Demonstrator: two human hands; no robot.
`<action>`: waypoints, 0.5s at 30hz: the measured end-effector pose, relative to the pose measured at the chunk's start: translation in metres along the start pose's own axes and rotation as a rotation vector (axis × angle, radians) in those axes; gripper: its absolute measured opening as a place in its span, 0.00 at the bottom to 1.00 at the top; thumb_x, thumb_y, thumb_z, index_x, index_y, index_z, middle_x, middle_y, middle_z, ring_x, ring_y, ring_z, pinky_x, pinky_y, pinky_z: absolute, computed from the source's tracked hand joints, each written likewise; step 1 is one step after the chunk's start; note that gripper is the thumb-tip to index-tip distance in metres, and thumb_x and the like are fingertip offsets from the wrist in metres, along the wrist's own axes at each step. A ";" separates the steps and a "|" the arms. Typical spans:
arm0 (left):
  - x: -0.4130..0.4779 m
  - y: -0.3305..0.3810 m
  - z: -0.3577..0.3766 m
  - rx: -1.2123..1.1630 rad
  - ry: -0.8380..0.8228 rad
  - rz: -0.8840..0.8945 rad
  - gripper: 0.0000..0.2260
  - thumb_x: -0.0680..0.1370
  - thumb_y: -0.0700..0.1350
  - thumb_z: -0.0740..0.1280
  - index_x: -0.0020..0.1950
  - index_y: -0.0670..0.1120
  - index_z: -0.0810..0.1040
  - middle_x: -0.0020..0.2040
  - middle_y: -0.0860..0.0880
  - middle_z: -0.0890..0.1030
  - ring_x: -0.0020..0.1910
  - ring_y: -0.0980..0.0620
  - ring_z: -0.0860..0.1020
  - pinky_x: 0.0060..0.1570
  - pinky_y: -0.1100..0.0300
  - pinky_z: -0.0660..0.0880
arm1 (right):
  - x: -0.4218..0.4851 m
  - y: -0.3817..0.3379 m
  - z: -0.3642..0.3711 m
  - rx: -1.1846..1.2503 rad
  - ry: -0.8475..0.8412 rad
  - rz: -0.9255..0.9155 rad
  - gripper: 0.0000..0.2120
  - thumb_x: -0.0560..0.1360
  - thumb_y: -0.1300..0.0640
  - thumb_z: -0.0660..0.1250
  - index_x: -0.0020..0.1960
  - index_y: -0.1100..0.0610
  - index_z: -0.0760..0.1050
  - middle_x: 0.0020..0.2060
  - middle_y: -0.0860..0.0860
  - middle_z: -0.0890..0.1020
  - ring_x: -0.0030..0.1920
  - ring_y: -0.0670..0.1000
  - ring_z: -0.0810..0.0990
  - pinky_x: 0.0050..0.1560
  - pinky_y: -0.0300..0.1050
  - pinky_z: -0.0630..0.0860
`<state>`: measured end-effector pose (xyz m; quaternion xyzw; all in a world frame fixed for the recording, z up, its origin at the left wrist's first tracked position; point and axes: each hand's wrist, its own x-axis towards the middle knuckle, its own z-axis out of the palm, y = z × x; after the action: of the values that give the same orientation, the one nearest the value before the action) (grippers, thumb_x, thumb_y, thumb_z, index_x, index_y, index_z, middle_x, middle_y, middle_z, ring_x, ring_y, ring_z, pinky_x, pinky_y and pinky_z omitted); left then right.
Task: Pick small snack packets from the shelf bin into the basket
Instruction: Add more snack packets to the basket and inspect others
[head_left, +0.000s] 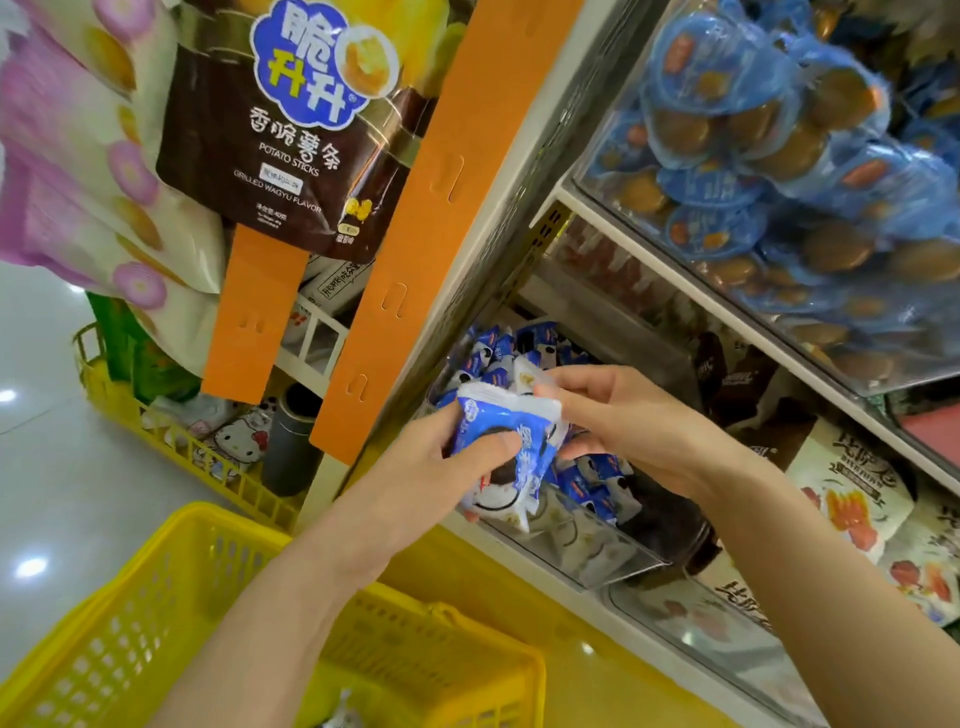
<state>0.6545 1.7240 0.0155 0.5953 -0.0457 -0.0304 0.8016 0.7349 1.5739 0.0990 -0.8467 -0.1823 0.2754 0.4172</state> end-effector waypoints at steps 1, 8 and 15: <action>0.000 0.000 0.001 -0.042 0.024 0.006 0.06 0.77 0.47 0.63 0.53 0.55 0.76 0.39 0.58 0.83 0.34 0.66 0.78 0.28 0.73 0.70 | 0.001 0.001 -0.001 0.041 0.009 0.010 0.17 0.65 0.44 0.68 0.50 0.51 0.80 0.42 0.48 0.85 0.41 0.43 0.83 0.38 0.34 0.78; 0.007 -0.005 -0.002 -0.134 0.207 0.107 0.22 0.67 0.57 0.64 0.57 0.51 0.76 0.45 0.53 0.84 0.44 0.57 0.83 0.36 0.67 0.77 | -0.007 0.016 -0.001 -0.003 -0.128 0.049 0.22 0.71 0.57 0.70 0.63 0.45 0.71 0.54 0.49 0.82 0.52 0.47 0.82 0.47 0.39 0.78; 0.006 -0.004 0.000 -0.180 0.246 0.139 0.26 0.67 0.58 0.63 0.64 0.54 0.72 0.52 0.54 0.82 0.47 0.63 0.81 0.36 0.73 0.74 | -0.003 0.030 -0.020 0.164 0.275 0.112 0.12 0.65 0.54 0.72 0.49 0.51 0.79 0.47 0.52 0.83 0.44 0.48 0.84 0.40 0.36 0.79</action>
<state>0.6602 1.7217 0.0117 0.5156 0.0147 0.0941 0.8515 0.7469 1.5425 0.0862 -0.8484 -0.0529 0.1940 0.4898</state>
